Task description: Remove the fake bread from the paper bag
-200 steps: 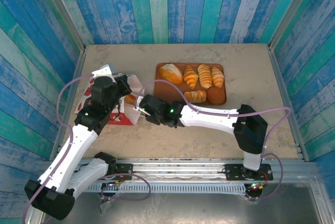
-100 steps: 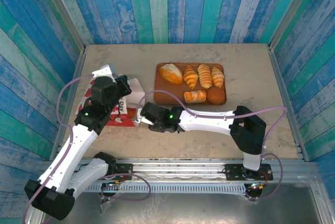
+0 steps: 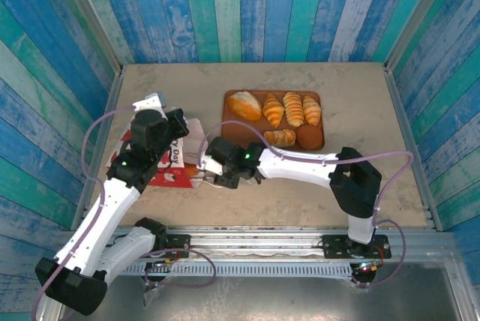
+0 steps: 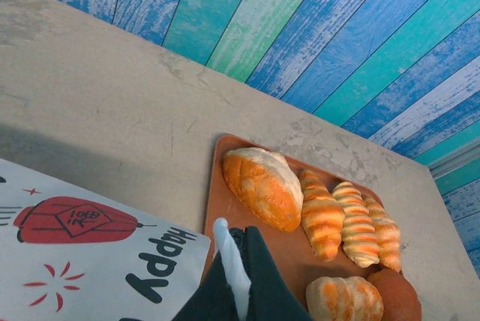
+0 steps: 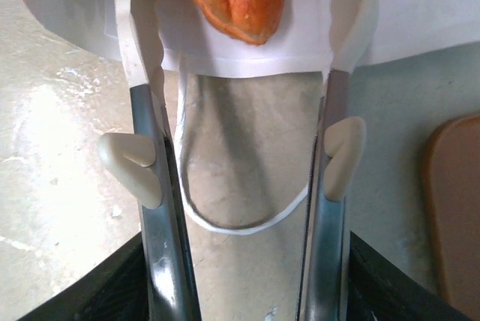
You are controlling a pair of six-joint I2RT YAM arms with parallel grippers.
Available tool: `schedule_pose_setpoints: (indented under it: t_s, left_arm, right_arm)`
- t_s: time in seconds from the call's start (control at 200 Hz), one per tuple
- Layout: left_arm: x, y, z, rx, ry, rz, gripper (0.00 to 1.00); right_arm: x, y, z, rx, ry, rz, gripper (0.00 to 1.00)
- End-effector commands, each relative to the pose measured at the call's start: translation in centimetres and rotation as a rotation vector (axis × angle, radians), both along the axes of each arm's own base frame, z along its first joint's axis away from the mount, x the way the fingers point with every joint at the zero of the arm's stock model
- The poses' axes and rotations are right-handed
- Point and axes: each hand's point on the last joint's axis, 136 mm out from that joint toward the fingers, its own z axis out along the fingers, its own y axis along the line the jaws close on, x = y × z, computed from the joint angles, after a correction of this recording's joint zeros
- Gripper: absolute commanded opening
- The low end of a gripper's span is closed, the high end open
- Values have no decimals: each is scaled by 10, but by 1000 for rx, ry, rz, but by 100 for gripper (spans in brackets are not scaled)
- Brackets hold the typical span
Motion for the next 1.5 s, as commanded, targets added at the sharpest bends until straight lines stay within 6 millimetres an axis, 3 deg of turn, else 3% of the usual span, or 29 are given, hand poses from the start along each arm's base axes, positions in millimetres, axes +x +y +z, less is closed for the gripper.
schedule_pose_setpoints:
  t_s: [0.0, 0.275, 0.451, 0.776, 1.082, 1.307, 1.493]
  left_arm:
    - [1, -1, 10, 8, -29, -9, 0]
    - [3, -10, 5, 15, -7, -56, 0]
    - [3, -11, 3, 18, 0, -58, 0]
    - [5, -12, 4, 11, -2, -59, 0]
    - [5, -13, 4, 7, -4, -66, 0]
    - [4, -9, 4, 17, -4, -49, 0]
    - [1, -3, 4, 31, -5, -22, 0]
  right_arm:
    - [-12, 5, 26, 103, 156, 6, 60]
    - [-21, 21, 19, 148, 397, 53, 60]
    - [-21, 21, 10, 112, 450, 60, 61]
    - [-7, 14, -12, 9, 431, -15, 61]
    - [1, 16, -19, -74, 383, -68, 61]
    - [0, 19, -1, -44, 354, -77, 51]
    - [11, 6, 23, -39, 230, -120, 48]
